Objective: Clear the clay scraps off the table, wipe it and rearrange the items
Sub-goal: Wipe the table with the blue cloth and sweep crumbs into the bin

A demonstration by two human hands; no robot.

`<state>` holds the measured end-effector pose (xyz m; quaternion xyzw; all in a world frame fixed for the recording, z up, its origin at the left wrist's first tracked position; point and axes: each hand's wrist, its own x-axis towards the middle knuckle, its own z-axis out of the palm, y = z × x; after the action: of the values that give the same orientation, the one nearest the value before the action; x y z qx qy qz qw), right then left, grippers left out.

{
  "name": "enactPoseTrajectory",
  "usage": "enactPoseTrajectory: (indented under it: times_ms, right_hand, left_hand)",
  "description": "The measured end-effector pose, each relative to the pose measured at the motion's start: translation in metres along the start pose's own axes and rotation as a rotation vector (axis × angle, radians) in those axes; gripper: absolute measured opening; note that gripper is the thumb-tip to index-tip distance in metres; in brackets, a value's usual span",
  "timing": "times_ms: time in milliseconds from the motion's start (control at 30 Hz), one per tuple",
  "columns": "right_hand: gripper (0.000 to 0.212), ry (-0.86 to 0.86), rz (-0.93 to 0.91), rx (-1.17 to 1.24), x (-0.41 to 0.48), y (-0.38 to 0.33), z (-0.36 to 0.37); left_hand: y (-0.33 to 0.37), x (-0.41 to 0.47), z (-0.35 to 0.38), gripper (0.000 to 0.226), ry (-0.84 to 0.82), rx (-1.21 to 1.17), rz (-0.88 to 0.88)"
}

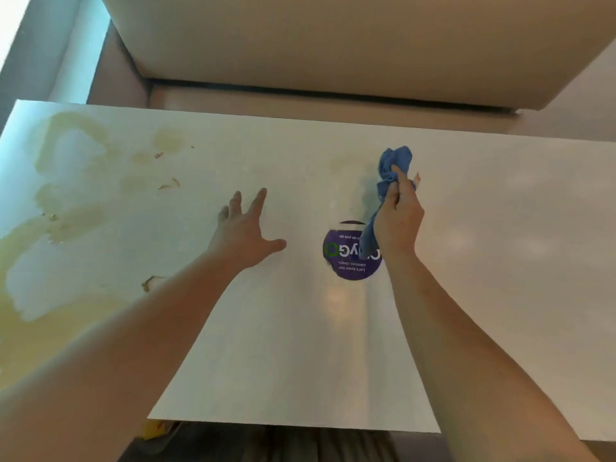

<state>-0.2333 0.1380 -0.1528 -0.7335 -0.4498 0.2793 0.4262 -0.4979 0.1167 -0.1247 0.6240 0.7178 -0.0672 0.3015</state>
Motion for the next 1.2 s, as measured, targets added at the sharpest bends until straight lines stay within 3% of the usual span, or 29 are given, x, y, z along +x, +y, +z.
enactPoseTrajectory:
  times_ms: [133,267,467,667,867,967,1100,1200]
  right_hand:
    - [0.041,0.102,0.064,-0.211,0.066,0.058,-0.052]
    - [0.055,0.121,0.027,-0.524,0.095,0.090,-0.063]
    - [0.051,0.058,-0.040,-0.619,0.132,0.082,-0.029]
    - [0.061,-0.135,-0.223,-0.562,0.110,0.041,0.060]
    - [0.057,-0.471,-0.472,-0.477,0.069,-0.011,0.141]
    - [0.056,-0.558,-0.429,-0.302,0.078,-0.020,0.142]
    - [0.058,-0.413,-0.282,0.001,0.098,-0.007,0.096]
    - [0.044,-0.235,-0.211,-0.085,0.133,0.025,0.040]
  left_hand:
    - [0.026,0.030,0.008,0.126,-0.147,0.119,-0.084]
    - [0.035,0.041,0.007,0.122,-0.172,0.181,-0.076]
    - [0.041,0.049,0.010,0.116,-0.214,0.173,-0.108]
    - [0.046,0.057,0.007,0.108,-0.222,0.149,-0.126]
    - [0.042,0.059,0.007,0.105,-0.241,0.176,-0.136]
    - [0.042,0.060,0.007,0.105,-0.243,0.181,-0.139]
    - [0.047,0.059,0.005,0.103,-0.252,0.182,-0.125]
    - [0.051,0.058,0.002,0.101,-0.262,0.181,-0.118]
